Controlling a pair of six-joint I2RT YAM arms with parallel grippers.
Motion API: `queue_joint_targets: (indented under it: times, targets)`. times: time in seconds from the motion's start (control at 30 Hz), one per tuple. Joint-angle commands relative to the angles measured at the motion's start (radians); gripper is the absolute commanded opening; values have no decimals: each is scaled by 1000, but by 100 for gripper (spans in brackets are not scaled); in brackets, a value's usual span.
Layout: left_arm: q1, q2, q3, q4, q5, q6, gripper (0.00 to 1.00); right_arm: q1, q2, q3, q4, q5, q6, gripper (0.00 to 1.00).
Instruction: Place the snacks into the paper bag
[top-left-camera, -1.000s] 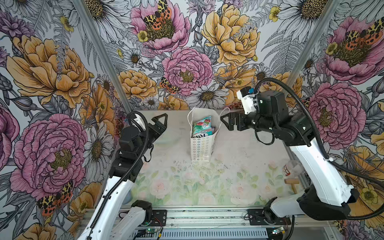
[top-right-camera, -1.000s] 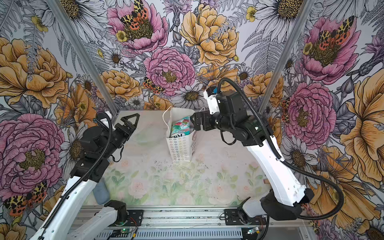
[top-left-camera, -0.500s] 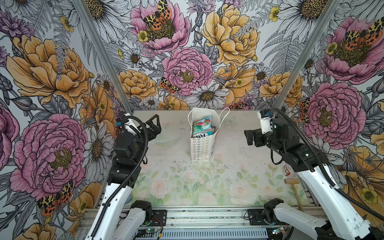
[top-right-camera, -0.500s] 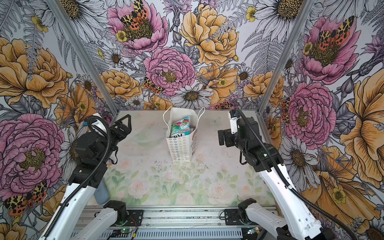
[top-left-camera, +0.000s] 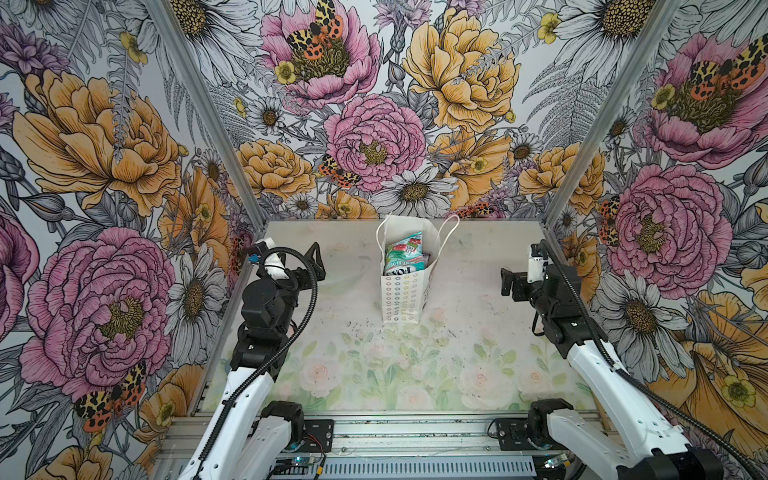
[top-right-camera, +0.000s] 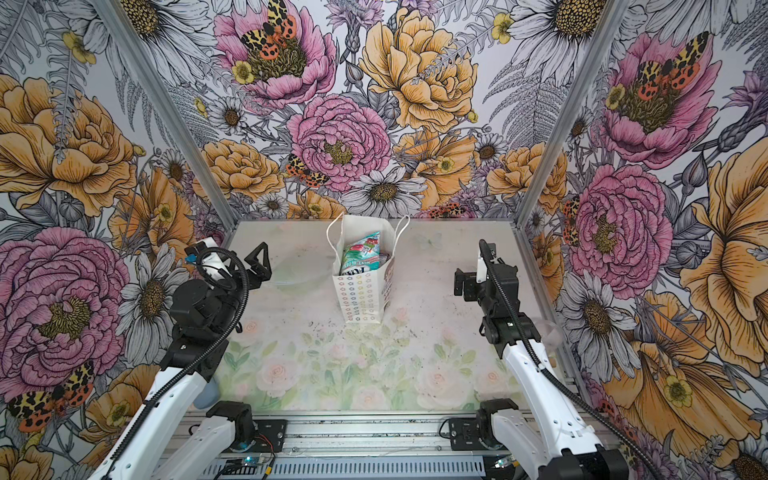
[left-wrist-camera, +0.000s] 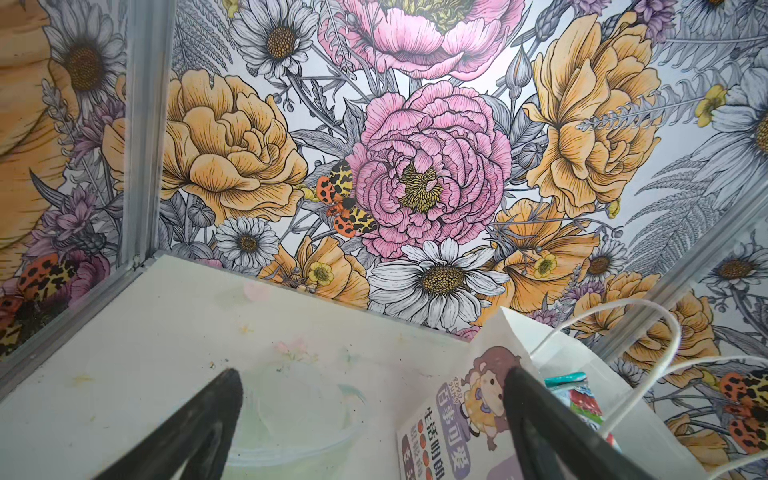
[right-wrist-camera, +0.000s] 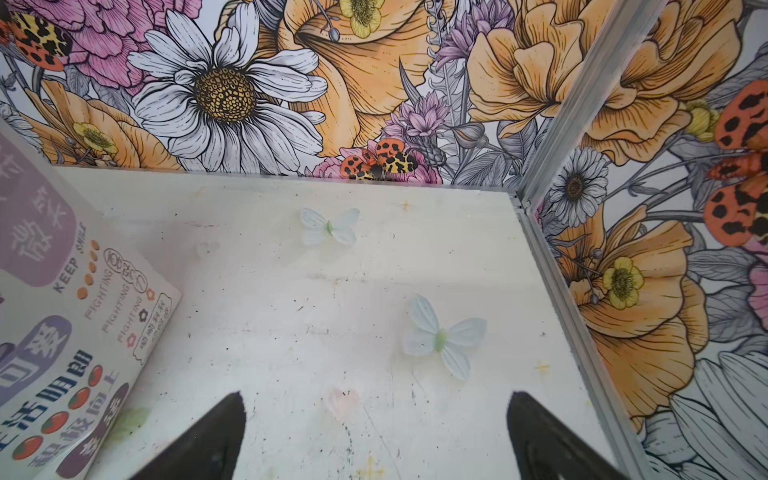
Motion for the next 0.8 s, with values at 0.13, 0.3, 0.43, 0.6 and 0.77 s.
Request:
queue_joint_targets:
  times: [0.13, 0.3, 0.43, 0.6, 0.77]
  targets:
    - [56, -22, -129, 161, -6, 128, 99, -38, 86, -167, 438, -17, -16, 100]
    - [107, 12, -203, 212, 1, 166, 99, -66, 199, -210, 586, -27, -9, 100]
    - [157, 84, -261, 293, 11, 188, 99, -70, 293, -224, 685, -26, -12, 100]
    - [193, 210, -377, 544, 44, 221, 99, -79, 382, -206, 728, -2, -15, 100]
    - [205, 365, -407, 669, 38, 229, 99, -91, 430, -244, 819, -19, -5, 100]
